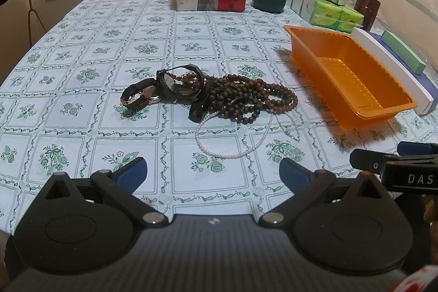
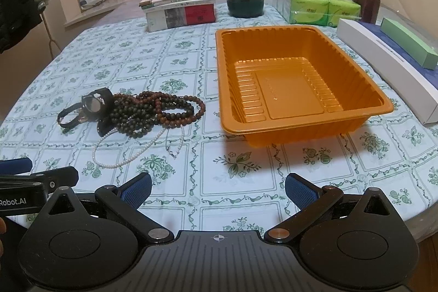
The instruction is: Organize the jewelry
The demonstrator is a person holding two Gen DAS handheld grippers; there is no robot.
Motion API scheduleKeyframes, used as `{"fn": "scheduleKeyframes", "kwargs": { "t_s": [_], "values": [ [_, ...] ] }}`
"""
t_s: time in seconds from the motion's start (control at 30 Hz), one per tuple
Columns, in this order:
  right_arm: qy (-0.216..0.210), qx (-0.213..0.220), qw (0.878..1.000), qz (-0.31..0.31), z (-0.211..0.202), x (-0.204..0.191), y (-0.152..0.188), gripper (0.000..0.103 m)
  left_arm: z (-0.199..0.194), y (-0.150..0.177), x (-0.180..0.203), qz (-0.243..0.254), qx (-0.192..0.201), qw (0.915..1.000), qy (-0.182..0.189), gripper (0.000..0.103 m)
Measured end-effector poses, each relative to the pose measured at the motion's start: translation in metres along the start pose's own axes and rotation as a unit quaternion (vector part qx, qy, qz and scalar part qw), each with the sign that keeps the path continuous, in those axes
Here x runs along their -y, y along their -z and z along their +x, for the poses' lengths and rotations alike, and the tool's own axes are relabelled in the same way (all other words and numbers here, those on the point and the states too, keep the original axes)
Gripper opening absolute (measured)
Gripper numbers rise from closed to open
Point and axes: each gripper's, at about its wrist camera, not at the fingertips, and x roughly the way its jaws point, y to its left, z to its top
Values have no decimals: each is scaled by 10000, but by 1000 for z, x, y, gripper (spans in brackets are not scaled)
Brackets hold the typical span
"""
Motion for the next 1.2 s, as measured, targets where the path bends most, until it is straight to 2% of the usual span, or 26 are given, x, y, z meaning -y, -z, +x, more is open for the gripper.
{"fn": "scheduleKeyframes", "kwargs": {
  "t_s": [1.2],
  "values": [
    [7, -27, 10000, -34, 1, -1, 3, 103, 0, 0, 0, 0, -24, 10000, 35, 102]
  ]
}}
